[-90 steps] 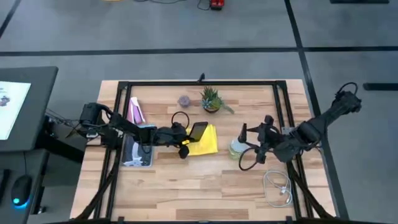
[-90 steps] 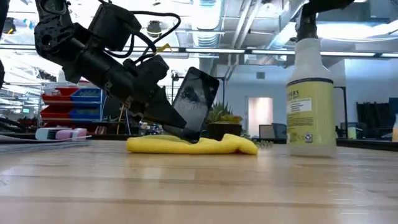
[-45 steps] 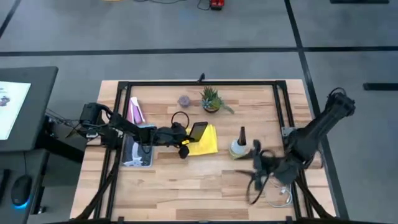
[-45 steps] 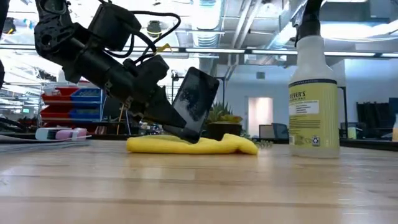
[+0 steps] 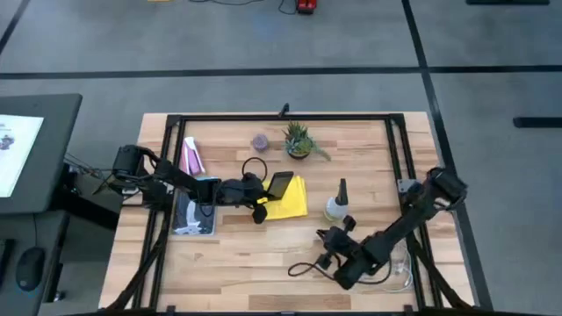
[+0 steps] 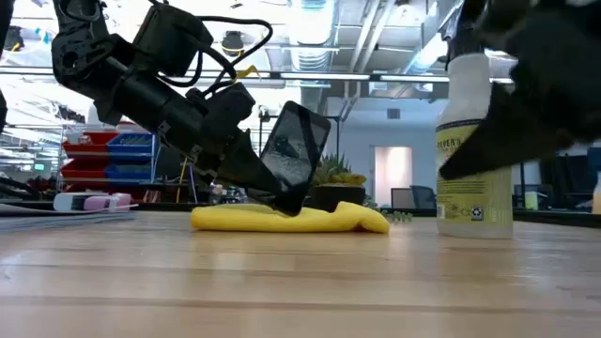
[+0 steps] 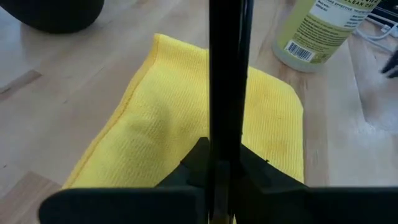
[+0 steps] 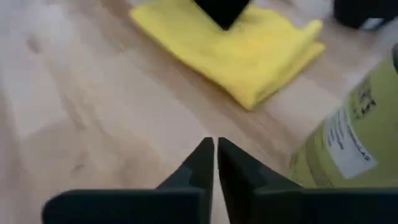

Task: Apply microfiber cloth
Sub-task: Wipe the cellphone with the microfiber cloth

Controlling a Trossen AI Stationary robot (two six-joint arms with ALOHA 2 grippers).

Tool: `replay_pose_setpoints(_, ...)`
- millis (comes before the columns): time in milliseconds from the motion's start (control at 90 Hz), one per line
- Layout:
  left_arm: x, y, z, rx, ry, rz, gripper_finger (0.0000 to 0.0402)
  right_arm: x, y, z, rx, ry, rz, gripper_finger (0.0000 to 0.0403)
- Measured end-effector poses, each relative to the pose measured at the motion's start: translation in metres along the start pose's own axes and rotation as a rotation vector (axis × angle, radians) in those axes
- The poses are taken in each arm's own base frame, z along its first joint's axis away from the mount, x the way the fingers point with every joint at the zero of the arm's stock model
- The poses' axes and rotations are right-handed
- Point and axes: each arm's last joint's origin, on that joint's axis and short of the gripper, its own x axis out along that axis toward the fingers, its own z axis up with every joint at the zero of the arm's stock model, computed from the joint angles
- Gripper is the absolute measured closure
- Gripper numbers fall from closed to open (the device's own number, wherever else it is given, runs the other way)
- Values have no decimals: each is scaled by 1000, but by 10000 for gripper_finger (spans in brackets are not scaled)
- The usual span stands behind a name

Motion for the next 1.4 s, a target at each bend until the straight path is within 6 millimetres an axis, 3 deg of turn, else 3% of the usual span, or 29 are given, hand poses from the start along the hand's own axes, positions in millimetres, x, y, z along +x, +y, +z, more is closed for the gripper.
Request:
replay_pose_setpoints(367, 0, 0, 0, 1, 0, 0, 390, 3, -47, -30, 114, -12, -172, 402)
replay_pose_setpoints(800, 0, 0, 0, 0, 1, -1, 390, 1, -80, -48, 112, 11, -246, 403)
replay_pose_setpoints(889, 0, 0, 0, -1, 2, -3, 390, -6, -80, -47, 122, 12, -214, 403)
replay_pose_setpoints(1078, -3, -11, -2, 97, -10, -48, 390, -31, -45, -16, 29, 7, -15, 403)
replay_pose_setpoints(1200, -5, -18, -1, 145, -40, -91, 390, -35, -30, 26, -42, -41, 79, 397)
replay_pose_setpoints(1400, -7, -22, -1, 163, -43, -113, 392, -18, -31, 103, -178, -105, 256, 339)
